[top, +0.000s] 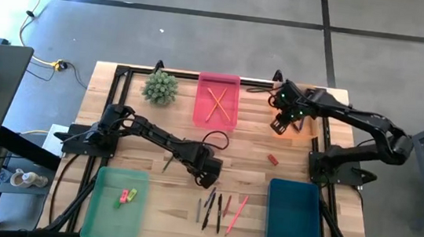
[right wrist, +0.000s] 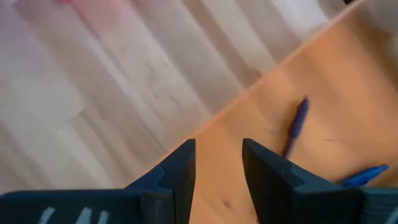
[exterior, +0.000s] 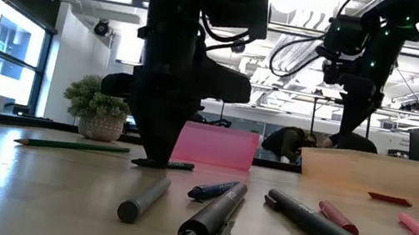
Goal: Sort crayons/erasers/pens/pencils in bins
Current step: Put the green crayon into the blue bin
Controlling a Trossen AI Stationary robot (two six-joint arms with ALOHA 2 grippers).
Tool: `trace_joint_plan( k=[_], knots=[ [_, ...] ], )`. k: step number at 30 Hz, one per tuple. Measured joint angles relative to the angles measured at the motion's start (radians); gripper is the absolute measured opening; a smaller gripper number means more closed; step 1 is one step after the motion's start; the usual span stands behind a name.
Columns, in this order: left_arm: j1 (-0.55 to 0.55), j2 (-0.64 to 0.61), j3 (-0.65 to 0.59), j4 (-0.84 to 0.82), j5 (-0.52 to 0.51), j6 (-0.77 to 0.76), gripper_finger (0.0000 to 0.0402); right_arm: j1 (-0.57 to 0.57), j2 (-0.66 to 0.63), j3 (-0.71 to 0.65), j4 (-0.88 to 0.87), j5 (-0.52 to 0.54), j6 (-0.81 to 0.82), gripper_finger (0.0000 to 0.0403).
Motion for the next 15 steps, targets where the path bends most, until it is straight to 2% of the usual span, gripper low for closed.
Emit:
trace_joint_plan(
  k=[6,15],
  knots=[
    [0.017,-0.001,0.0,0.004,0.06,0.074,0.0008,0.051,-0.059,0.0,-0.01,-0.001,0.01,0.0122],
    [0.056,-0.035,-0.006,0.027,0.133,0.194,0.0008,0.062,-0.181,0.0,-0.053,-0.001,0.052,0.0122]
  ],
)
